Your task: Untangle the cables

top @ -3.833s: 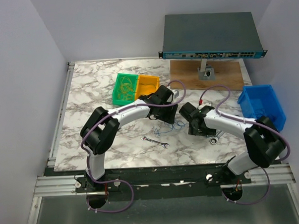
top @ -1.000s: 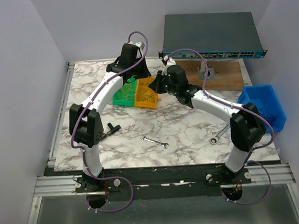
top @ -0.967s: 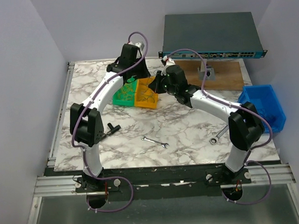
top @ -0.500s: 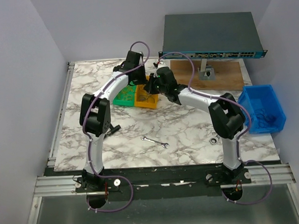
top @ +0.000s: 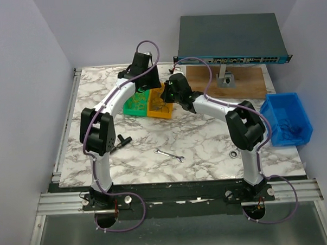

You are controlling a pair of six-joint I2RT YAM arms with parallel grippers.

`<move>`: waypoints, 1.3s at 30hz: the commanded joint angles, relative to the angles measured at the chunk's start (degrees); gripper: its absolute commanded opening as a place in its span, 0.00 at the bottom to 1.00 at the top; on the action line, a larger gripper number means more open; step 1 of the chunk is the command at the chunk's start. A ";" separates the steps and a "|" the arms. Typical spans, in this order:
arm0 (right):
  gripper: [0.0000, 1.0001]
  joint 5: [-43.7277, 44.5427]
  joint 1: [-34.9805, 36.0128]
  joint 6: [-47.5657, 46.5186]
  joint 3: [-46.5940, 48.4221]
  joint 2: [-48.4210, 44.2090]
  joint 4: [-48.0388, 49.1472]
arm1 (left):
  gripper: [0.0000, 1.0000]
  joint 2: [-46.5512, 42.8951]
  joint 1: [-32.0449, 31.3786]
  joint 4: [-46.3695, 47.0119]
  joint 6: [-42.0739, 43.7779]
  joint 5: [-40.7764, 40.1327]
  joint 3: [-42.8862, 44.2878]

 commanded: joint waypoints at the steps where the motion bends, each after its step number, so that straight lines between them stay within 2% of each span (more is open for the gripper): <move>1: 0.01 4.42 0.29 0.51 4.30 1.25 -3.24 | 0.58 -3.43 0.05 -1.76 1.35 1.71 0.24; 4: 0.01 5.15 0.29 -0.30 8.58 3.78 -8.02 | 0.63 -4.94 0.10 -1.99 1.35 2.21 -0.05; 5: 0.05 5.09 0.25 -0.57 9.73 4.31 -8.92 | 0.63 -5.91 0.09 -1.95 1.44 2.23 -0.44; 7: 0.22 4.84 0.32 -0.82 11.21 4.46 -10.44 | 0.63 -7.84 0.15 -1.54 1.79 2.24 -1.45; 11: 0.40 4.96 0.30 -1.15 10.86 1.68 -11.58 | 0.64 -12.49 0.38 -0.04 1.82 2.07 -4.93; 14: 0.53 5.34 0.29 -1.48 8.85 -2.15 -11.55 | 0.68 -17.17 0.71 2.89 1.12 2.19 -9.77; 19: 0.70 5.01 0.29 -2.78 3.98 -9.07 -10.86 | 0.74 -24.23 0.97 7.54 0.31 2.33 -18.27; 20: 0.73 4.71 0.29 -3.33 2.47 -10.53 -10.61 | 0.78 -26.05 0.97 8.52 0.11 2.00 -20.17; 24: 0.81 3.76 0.28 -6.02 -4.98 -18.20 -8.20 | 0.98 -34.53 1.06 14.89 -1.04 -0.29 -30.93; 31: 0.90 4.61 0.30 -11.15 -21.04 -32.37 -2.42 | 0.99 -48.69 1.19 22.80 -1.55 -4.69 -47.60; 36: 0.91 13.32 0.29 -11.60 -33.15 -43.53 0.47 | 0.99 -59.50 1.19 28.86 0.44 -7.02 -59.36; 39: 0.93 16.27 0.21 -12.75 -44.03 -52.08 8.86 | 0.99 -65.84 1.17 32.98 2.11 -7.59 -66.21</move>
